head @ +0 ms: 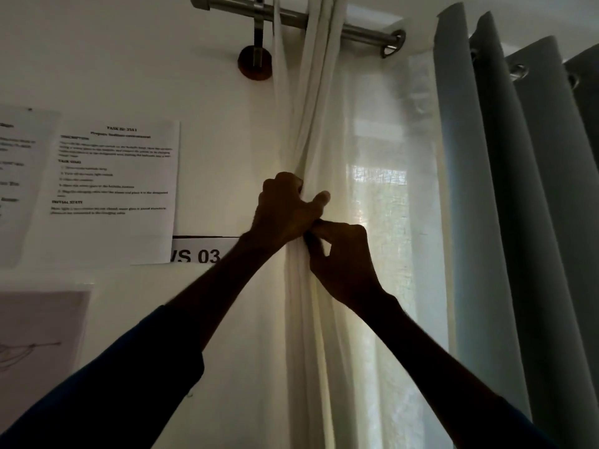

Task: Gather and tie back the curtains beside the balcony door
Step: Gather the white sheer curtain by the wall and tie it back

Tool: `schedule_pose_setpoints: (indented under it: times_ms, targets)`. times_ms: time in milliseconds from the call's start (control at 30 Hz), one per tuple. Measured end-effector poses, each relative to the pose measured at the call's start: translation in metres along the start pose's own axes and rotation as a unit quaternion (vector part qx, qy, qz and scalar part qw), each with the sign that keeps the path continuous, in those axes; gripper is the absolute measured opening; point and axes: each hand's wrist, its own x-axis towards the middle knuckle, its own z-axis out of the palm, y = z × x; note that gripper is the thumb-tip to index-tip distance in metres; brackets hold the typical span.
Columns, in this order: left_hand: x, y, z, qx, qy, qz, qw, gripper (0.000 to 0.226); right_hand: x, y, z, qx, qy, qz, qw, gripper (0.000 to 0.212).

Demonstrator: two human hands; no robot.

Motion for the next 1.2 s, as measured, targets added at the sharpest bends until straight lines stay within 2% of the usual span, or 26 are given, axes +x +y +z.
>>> schedule_pose_setpoints:
  times_ms: [67,133,167,233,300,333,400,467,533,600,700,767,867,900,1000,1067,1100,1167,1200]
  targets:
    - [0.007,-0.008,0.004,0.019,0.0,-0.016,1.0,0.05,-0.001,0.008,-0.009,0.032,-0.045,0.007,0.998,0.022]
    - [0.008,-0.01,0.006,0.029,-0.002,-0.027,0.999,0.049,-0.001,0.024,-0.023,0.028,-0.061,0.055,0.996,0.024]
    - [0.006,-0.009,0.007,0.032,-0.003,-0.034,0.999,0.045,-0.001,0.035,-0.031,0.006,-0.029,0.078,0.997,0.025]
    - [-0.001,-0.004,0.009,0.037,-0.002,-0.035,0.999,0.034,0.001,0.06,-0.048,-0.09,0.088,0.1,0.987,0.033]
    - [-0.008,0.001,0.014,0.05,0.011,-0.011,0.999,0.029,0.007,0.083,-0.066,-0.183,0.161,0.145,0.959,0.055]
    - [-0.011,0.002,0.017,0.06,0.019,0.005,0.998,0.029,0.011,0.092,-0.073,-0.195,0.168,0.188,0.948,0.069]
    - [-0.014,0.002,0.022,0.083,0.03,0.018,0.996,0.028,0.021,0.102,-0.082,-0.156,0.144,0.291,0.933,0.094]
    - [-0.013,-0.001,0.028,0.083,0.037,0.024,0.996,0.025,0.031,0.108,-0.082,-0.145,0.105,0.342,0.923,0.108]
    - [-0.012,-0.003,0.029,0.081,0.033,0.026,0.996,0.023,0.039,0.109,-0.077,-0.167,0.079,0.353,0.917,0.111]
    - [-0.012,-0.006,0.028,0.078,0.024,0.039,0.996,0.026,0.048,0.107,-0.069,-0.158,0.068,0.359,0.917,0.099]
    - [-0.013,-0.012,0.022,0.083,0.014,0.048,0.995,0.033,0.059,0.093,-0.047,-0.182,0.097,0.299,0.932,0.06]
    - [-0.011,-0.015,0.019,0.086,-0.012,0.05,0.995,0.04,0.067,0.073,-0.028,-0.177,0.133,0.223,0.949,0.054]
    - [-0.013,-0.019,0.017,0.08,-0.044,0.056,0.994,0.06,0.087,0.035,0.002,-0.131,0.105,0.127,0.978,0.049]
    - [-0.014,-0.023,0.018,0.065,-0.049,0.059,0.995,0.058,0.095,0.021,0.012,-0.112,0.088,0.101,0.985,0.044]
    - [-0.013,-0.039,0.01,-0.016,-0.06,0.013,0.998,0.016,0.114,-0.016,0.037,-0.093,0.033,0.015,0.995,0.025]
    - [-0.012,-0.048,0.004,-0.069,-0.046,-0.002,0.997,0.015,0.114,-0.024,0.042,-0.077,0.012,-0.01,0.997,0.024]
    - [-0.01,-0.051,0.002,-0.047,-0.039,0.019,0.998,0.022,0.111,-0.022,0.039,-0.071,0.015,-0.013,0.997,0.023]
    - [-0.012,-0.05,-0.002,-0.013,-0.025,0.05,0.998,0.064,0.099,-0.011,0.032,-0.071,0.02,0.007,0.997,0.033]
    - [-0.016,-0.047,-0.006,-0.021,-0.029,0.057,0.998,0.077,0.091,-0.003,0.028,-0.073,0.019,0.018,0.997,0.042]
